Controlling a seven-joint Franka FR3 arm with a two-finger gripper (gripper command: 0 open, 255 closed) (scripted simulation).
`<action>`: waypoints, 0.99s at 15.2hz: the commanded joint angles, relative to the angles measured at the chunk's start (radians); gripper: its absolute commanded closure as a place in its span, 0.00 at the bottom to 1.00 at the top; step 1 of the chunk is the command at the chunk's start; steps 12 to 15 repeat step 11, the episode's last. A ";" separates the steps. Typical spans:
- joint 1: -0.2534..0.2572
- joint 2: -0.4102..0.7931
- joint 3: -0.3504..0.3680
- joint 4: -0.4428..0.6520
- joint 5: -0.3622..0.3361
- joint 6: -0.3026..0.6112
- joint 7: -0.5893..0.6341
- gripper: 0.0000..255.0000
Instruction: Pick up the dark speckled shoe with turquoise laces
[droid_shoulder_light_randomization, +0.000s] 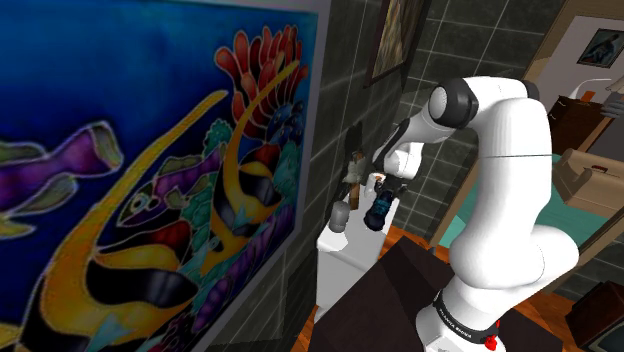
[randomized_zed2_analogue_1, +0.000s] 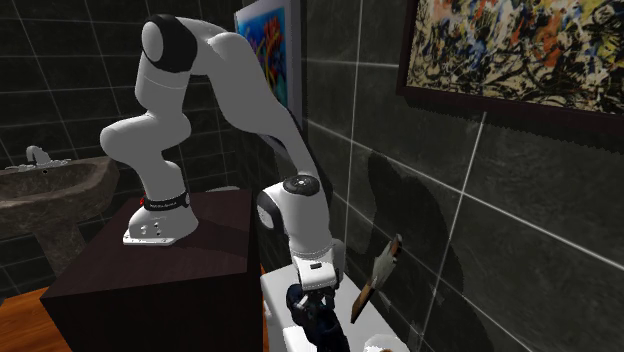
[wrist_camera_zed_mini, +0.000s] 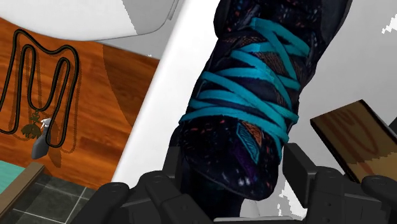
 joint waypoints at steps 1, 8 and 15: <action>0.012 -0.028 -0.014 -0.012 -0.010 -0.016 0.010 1.00; 0.050 -0.114 -0.062 -0.033 -0.056 -0.082 0.047 1.00; 0.056 -0.128 -0.070 -0.036 -0.064 -0.094 0.054 1.00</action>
